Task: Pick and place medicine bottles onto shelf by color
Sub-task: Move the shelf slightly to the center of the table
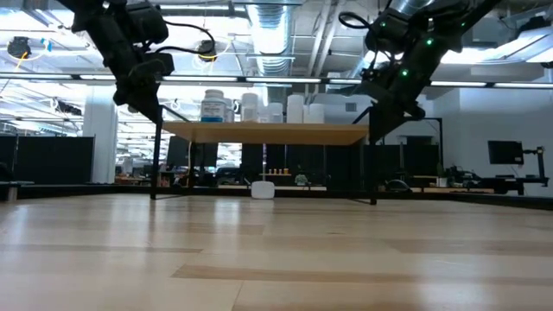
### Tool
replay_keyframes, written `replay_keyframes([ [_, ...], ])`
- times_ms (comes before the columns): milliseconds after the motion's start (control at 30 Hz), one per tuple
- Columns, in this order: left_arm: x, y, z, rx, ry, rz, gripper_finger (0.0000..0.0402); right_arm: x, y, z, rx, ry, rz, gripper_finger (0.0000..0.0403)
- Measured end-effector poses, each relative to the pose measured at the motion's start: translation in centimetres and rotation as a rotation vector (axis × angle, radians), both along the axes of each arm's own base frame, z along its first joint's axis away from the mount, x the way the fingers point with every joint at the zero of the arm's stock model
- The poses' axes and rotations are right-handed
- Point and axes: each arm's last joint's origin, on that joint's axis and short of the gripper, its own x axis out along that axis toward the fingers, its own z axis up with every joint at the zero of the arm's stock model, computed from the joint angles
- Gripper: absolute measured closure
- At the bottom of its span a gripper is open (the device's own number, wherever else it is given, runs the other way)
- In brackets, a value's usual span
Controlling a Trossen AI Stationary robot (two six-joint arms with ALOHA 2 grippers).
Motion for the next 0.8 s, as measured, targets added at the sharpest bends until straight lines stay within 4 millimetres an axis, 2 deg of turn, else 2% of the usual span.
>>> replay_keyframes([
  [800,0.6,-2.5,0.1,-0.042,0.022,0.012,0.0401,0.6,3.5,-0.5,0.077,0.044,0.045,0.0399],
])
